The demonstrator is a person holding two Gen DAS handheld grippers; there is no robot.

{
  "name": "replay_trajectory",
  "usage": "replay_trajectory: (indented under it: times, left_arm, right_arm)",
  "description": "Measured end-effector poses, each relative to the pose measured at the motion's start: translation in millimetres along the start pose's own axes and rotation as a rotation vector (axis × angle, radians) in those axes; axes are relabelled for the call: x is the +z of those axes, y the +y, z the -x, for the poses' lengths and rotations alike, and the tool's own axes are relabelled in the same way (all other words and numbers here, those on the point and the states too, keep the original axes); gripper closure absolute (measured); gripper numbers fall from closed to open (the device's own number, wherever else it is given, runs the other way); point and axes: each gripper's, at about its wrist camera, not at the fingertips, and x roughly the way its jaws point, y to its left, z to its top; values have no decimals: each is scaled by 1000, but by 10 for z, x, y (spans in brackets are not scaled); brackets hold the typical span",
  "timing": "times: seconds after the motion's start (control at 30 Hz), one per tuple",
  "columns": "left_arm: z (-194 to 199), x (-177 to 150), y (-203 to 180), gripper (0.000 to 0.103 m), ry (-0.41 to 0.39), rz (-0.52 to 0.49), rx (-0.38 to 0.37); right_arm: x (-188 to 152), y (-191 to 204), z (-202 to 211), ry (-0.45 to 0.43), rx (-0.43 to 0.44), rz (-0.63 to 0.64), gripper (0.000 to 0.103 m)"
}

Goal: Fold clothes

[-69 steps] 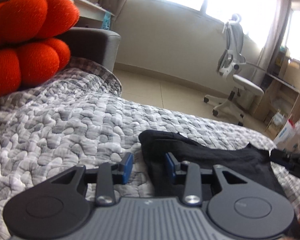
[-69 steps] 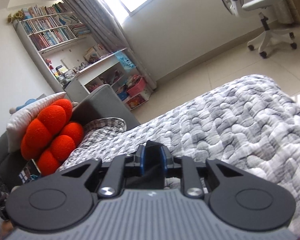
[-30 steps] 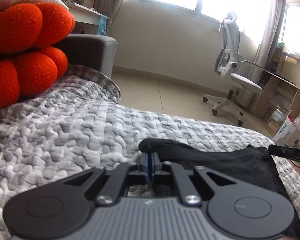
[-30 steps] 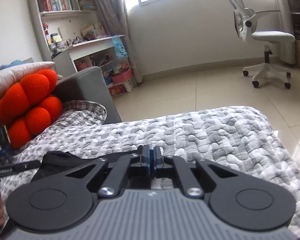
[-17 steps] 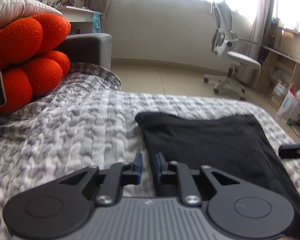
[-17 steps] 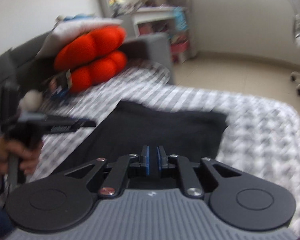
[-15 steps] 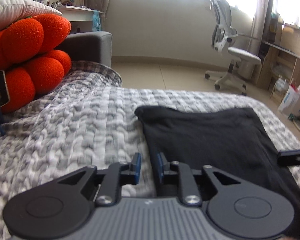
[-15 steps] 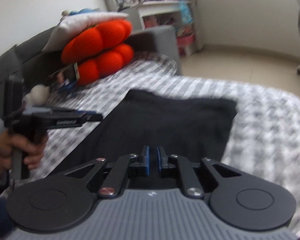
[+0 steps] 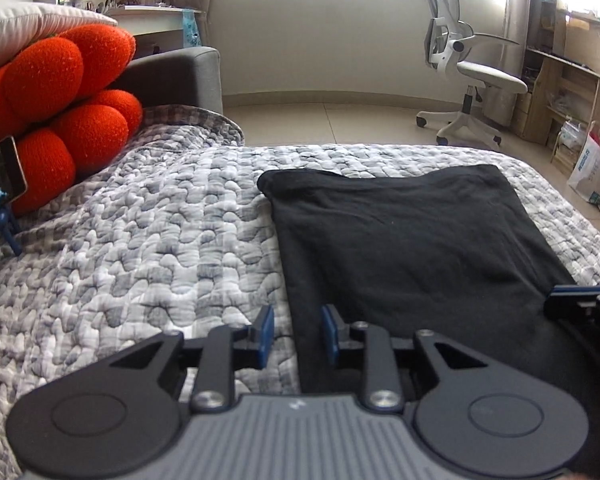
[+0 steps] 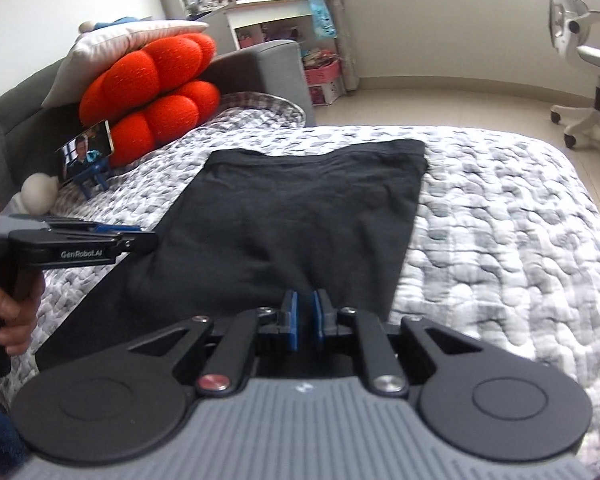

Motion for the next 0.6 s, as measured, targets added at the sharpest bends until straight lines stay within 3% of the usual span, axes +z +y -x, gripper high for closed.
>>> replay_trajectory:
  times: [0.6]
  left_arm:
    - [233, 1, -5, 73, 1, -33, 68]
  right_arm:
    - [-87, -61, 229, 11, -80, 3, 89]
